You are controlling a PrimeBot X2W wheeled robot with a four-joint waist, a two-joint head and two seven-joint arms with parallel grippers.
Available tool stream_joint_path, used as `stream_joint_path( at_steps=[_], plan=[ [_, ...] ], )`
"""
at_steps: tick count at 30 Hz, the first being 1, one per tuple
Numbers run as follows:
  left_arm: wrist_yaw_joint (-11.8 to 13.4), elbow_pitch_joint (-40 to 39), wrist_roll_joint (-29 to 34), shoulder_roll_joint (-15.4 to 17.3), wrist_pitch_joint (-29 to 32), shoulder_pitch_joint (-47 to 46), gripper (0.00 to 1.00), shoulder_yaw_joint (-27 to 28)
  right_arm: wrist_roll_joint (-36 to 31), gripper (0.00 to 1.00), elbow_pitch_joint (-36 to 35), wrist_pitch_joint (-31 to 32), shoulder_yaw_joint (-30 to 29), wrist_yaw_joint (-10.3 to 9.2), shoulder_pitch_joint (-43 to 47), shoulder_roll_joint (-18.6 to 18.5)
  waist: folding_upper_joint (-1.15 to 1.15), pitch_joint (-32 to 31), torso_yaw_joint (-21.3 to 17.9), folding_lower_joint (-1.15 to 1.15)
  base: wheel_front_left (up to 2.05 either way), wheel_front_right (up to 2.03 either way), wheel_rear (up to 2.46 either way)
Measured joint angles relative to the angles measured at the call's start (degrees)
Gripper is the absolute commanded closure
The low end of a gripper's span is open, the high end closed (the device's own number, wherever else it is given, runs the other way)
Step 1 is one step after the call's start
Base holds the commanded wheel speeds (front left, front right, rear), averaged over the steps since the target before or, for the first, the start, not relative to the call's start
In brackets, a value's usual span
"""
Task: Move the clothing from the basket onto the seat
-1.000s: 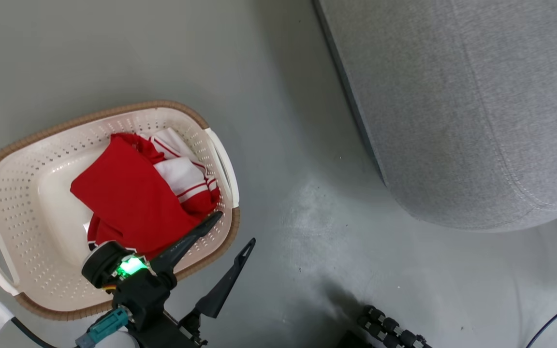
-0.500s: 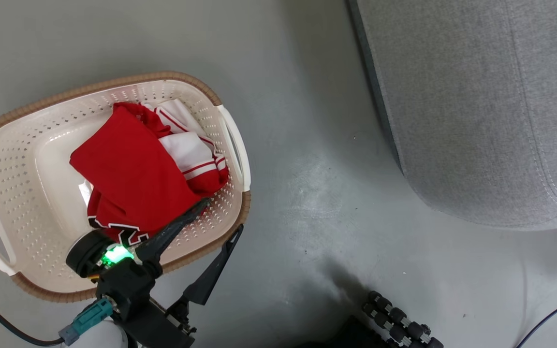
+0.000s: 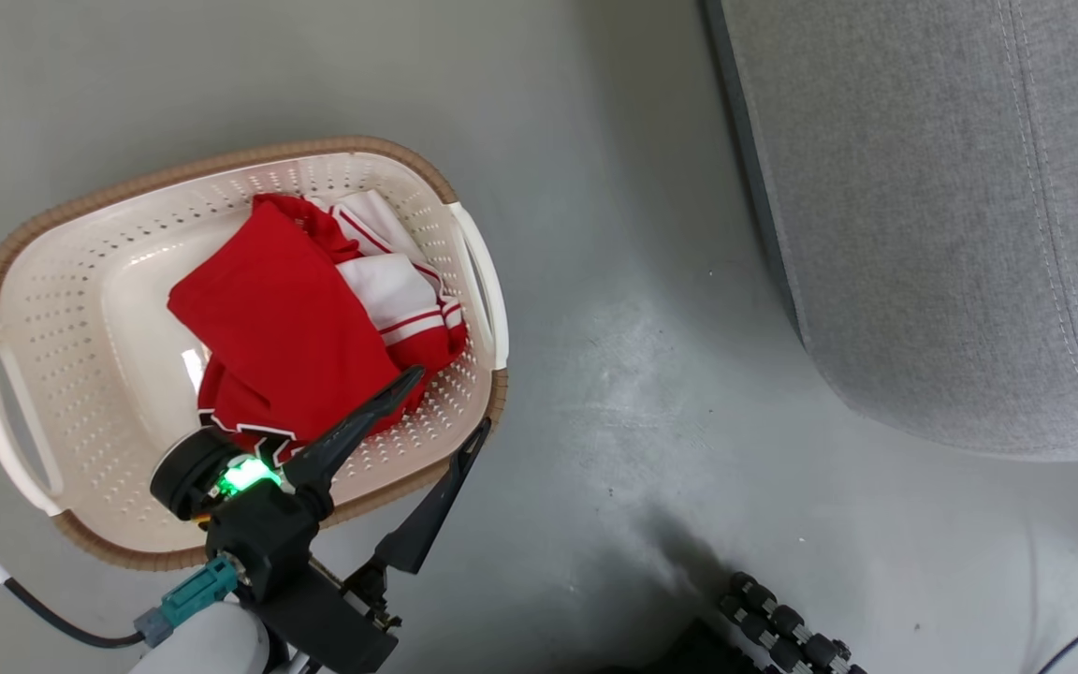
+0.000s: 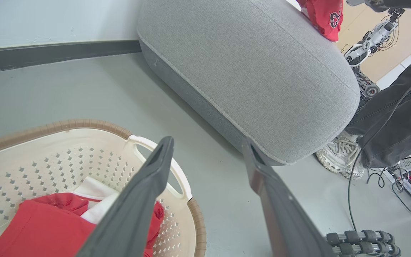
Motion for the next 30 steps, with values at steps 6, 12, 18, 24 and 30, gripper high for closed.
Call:
stream_joint_path(
  at_steps=[6, 12, 18, 24, 30],
  plan=[
    [0.00, 1.24, -0.44, -1.15, 0.00, -1.15, 0.00, -0.54, -1.90, 0.00, 2.11, 0.02, 3.15, 1.92, 0.55, -0.60, 0.00, -1.53, 1.20, 0.01, 0.00, 0.00, 0.00],
    [0.00, 2.90, -0.96, -3.99, 0.00, -2.15, 0.00, -1.86, -3.55, 0.00, 4.66, 0.00, 4.69, 3.66, 2.33, -3.15, 0.00, -4.48, 2.54, 0.00, 0.00, 0.00, 0.00],
    [0.00, 4.79, -2.64, -6.32, 0.00, -2.30, 0.00, -2.75, -5.64, 0.00, 5.99, -0.01, 7.26, 6.56, 3.92, -3.15, 0.00, -7.84, 3.76, 0.00, 0.00, 0.00, 0.00],
    [0.00, 6.81, -3.74, -8.66, 0.00, -2.36, 0.00, -2.85, -7.32, 0.00, 6.16, -0.01, 10.48, 7.57, 8.34, 0.02, 0.00, -11.64, 5.18, 0.00, 0.00, 0.00, 0.00],
    [0.00, 9.28, -4.65, -10.85, 0.00, -2.01, 0.00, -2.23, -10.10, 0.00, 5.53, -0.01, 13.17, 8.15, 11.63, 2.75, 0.00, -15.66, 6.85, 0.00, 0.00, 0.00, 0.00]
  ],
)
